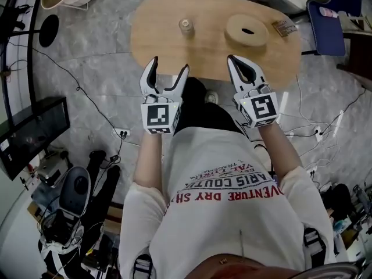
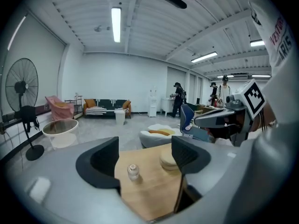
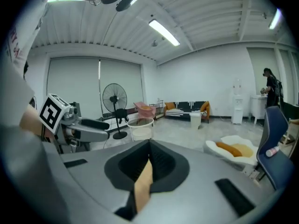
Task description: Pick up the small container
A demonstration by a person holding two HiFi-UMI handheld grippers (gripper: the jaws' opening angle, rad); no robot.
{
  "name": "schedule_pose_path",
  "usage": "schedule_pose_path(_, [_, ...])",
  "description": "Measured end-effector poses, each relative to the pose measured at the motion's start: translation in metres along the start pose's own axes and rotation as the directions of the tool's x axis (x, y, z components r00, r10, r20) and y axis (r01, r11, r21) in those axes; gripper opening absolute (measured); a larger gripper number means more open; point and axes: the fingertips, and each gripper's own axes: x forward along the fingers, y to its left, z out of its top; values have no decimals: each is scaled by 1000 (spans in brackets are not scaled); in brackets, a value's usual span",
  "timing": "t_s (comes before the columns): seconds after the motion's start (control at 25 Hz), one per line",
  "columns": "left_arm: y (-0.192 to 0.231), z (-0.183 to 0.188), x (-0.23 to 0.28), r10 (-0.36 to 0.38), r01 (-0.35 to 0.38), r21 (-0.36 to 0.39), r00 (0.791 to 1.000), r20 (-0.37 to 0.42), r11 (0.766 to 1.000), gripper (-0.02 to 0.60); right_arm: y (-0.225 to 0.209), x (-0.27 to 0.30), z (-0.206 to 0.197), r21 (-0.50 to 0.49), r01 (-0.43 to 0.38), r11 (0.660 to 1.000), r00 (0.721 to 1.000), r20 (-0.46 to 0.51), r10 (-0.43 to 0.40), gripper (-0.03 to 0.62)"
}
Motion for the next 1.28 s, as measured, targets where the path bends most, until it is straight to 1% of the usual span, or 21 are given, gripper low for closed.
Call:
schedule_pose_path(0.16, [17, -38, 49, -38, 39, 26, 999, -34, 999, 356, -22, 44, -28, 27, 40, 999, 999, -31, -39, -5])
schedule_pose_path(0.28, [25, -77, 87, -69, 72, 46, 995, -70, 996, 380, -42, 73, -56, 62, 74, 995, 996, -62, -70, -4])
schedule_pose_path(0.44, [34, -135, 145, -117, 121, 23, 984, -132, 992, 405, -66, 112, -92, 125, 99, 987, 992, -90, -88, -5])
schedule_pose_path(0.6, [46, -181, 196, -132, 135, 14, 980, -147, 991, 435, -81, 151, -123, 138, 113, 984, 990, -98, -100, -5])
schedule_pose_path(0.76, [44, -223, 231, -146, 151, 12, 972, -182, 989, 449, -97, 171, -150, 181, 169, 969, 982, -108, -152, -5])
schedule_pose_path(0.92, [45, -252, 258, -143, 150, 25, 971, -194, 988, 454, -112, 185, -176, 242, 206, 948, 976, -116, -183, -5])
schedule_pose_path(1.08, [46, -267, 281, -167, 178, 47, 969, -181, 983, 454, -118, 202, -193, 219, 211, 953, 973, -140, -184, -5])
schedule_pose_path(1.16, [48, -269, 289, -172, 182, 45, 969, -179, 982, 454, -120, 206, -197, 201, 225, 953, 969, -144, -199, -5])
schedule_pose_path(1.28, [50, -271, 297, -170, 180, 39, 969, -180, 983, 454, -122, 207, -201, 202, 248, 948, 964, -144, -221, -5])
